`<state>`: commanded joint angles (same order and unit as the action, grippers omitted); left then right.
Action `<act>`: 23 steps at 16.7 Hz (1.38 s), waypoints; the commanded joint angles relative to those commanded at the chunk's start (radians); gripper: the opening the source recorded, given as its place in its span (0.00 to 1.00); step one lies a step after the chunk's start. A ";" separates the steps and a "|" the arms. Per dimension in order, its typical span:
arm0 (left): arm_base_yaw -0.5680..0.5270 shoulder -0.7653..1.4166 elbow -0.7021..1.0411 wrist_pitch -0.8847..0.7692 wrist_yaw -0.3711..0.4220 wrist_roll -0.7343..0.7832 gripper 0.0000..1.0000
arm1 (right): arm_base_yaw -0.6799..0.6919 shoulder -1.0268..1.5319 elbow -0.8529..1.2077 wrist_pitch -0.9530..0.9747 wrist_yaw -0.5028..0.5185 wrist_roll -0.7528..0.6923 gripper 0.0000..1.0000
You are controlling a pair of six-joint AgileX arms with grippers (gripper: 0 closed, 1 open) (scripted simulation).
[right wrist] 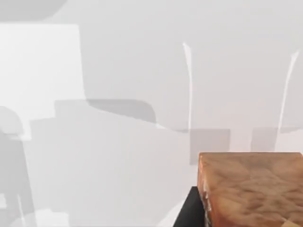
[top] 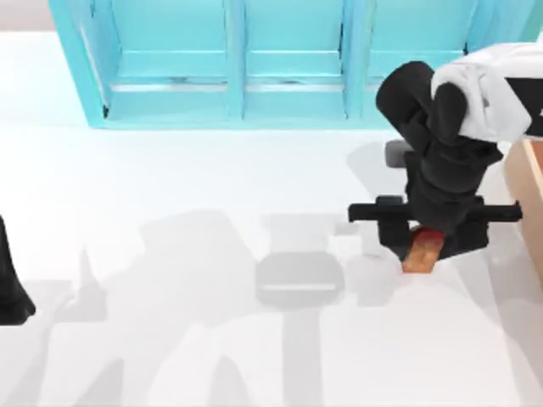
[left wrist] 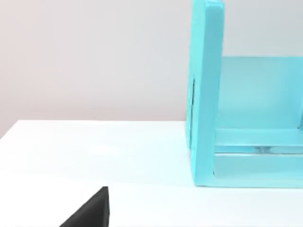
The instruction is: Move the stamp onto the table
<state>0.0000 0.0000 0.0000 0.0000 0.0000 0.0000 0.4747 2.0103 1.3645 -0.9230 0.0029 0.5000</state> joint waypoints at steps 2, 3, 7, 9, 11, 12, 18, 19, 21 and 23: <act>0.000 0.000 0.000 0.000 0.000 0.000 1.00 | 0.001 0.015 -0.022 0.034 0.000 0.001 0.00; 0.000 0.000 0.000 0.000 0.000 0.000 1.00 | 0.002 0.018 -0.026 0.043 0.000 0.001 0.00; 0.000 0.000 0.000 0.000 0.000 0.000 1.00 | 0.002 0.018 -0.027 0.044 0.000 0.001 0.00; 0.000 0.000 0.000 0.000 0.000 0.000 1.00 | 0.002 0.018 -0.027 0.044 0.000 0.001 0.15; 0.000 0.000 0.000 0.000 0.000 0.000 1.00 | 0.002 0.018 -0.027 0.044 0.000 0.001 0.30; 0.000 0.000 0.000 0.000 0.000 0.000 1.00 | 0.002 0.018 -0.027 0.044 0.000 0.001 0.38; 0.000 0.000 0.000 0.000 0.000 0.000 1.00 | 0.002 0.018 -0.027 0.044 0.000 0.001 0.83; 0.000 0.000 0.000 0.000 0.000 0.000 1.00 | 0.002 0.018 -0.027 0.044 0.000 0.001 0.90; 0.000 0.000 0.000 0.000 0.000 0.000 1.00 | 0.002 0.018 -0.027 0.044 0.000 0.001 1.00; 0.000 0.000 0.000 0.000 0.000 0.000 1.00 | 0.002 0.018 -0.027 0.044 0.000 0.001 1.00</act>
<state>0.0000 0.0000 0.0000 0.0000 0.0000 0.0000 0.4764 2.0285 1.3376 -0.8785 0.0033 0.5007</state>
